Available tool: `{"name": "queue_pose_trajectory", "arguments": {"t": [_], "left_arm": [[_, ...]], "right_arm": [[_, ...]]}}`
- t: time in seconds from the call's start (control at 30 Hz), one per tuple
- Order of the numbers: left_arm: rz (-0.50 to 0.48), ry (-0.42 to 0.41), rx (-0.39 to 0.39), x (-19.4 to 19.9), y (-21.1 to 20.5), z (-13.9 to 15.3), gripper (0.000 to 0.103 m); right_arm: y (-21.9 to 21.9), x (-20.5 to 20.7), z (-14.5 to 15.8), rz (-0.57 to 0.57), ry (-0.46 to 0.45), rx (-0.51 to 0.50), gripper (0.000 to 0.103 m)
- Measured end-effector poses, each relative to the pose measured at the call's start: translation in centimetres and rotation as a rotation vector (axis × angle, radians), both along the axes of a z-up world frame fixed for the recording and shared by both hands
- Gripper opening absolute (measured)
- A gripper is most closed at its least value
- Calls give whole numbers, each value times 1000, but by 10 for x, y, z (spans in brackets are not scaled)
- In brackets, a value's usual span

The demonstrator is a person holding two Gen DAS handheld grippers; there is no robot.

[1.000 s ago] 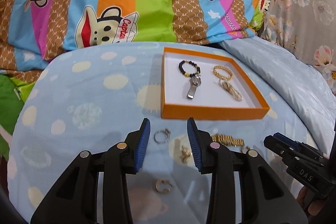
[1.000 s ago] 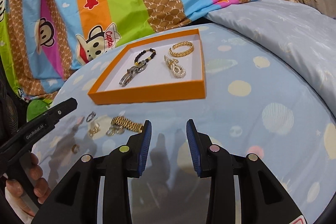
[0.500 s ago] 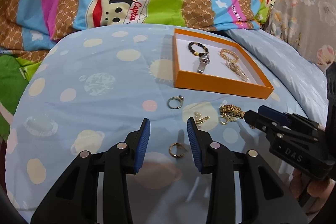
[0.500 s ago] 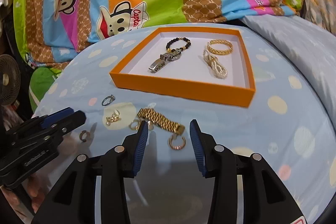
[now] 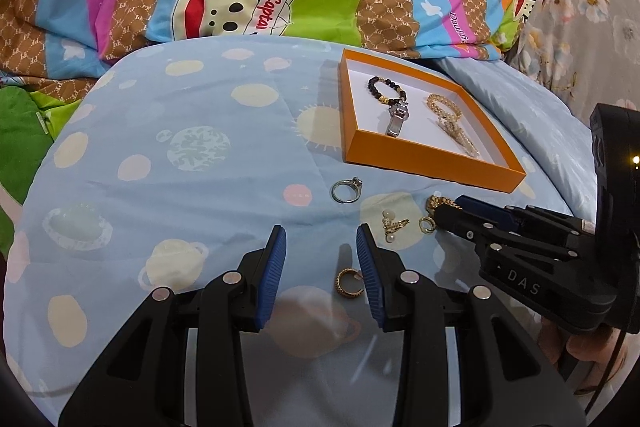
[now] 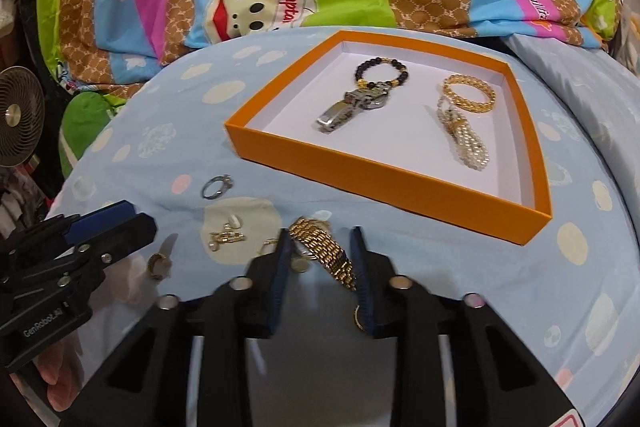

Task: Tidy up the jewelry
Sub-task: 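Grasp the gold link watch with the right tool, then grasp the silver ring with the left tool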

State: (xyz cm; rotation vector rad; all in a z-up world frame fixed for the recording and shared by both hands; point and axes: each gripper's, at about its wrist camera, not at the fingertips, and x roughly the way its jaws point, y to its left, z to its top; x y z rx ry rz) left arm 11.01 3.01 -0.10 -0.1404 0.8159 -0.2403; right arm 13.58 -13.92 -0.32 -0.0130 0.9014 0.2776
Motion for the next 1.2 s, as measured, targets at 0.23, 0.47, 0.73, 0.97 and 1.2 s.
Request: {"name": "queue_pose_trajectory", "arguments": {"t": [0.23, 0.47, 0.73, 0.97, 1.2], "left_arm": [[-16, 1, -4, 0, -1, 0, 35], [-50, 6, -2, -2, -6, 0, 35], [-82, 12, -3, -12, -8, 0, 35], [-77, 20, 44, 1, -18, -1, 35], [-71, 49, 41, 38, -28, -3, 35]], "right_arm": [[-15, -15, 9, -75, -46, 69, 11], [-45, -49, 14, -193, -72, 132, 11], [-62, -97, 4, -238, -22, 189, 11], [-58, -103, -3, -232, 16, 181, 11], [-58, -101, -4, -232, 24, 189, 11]]}}
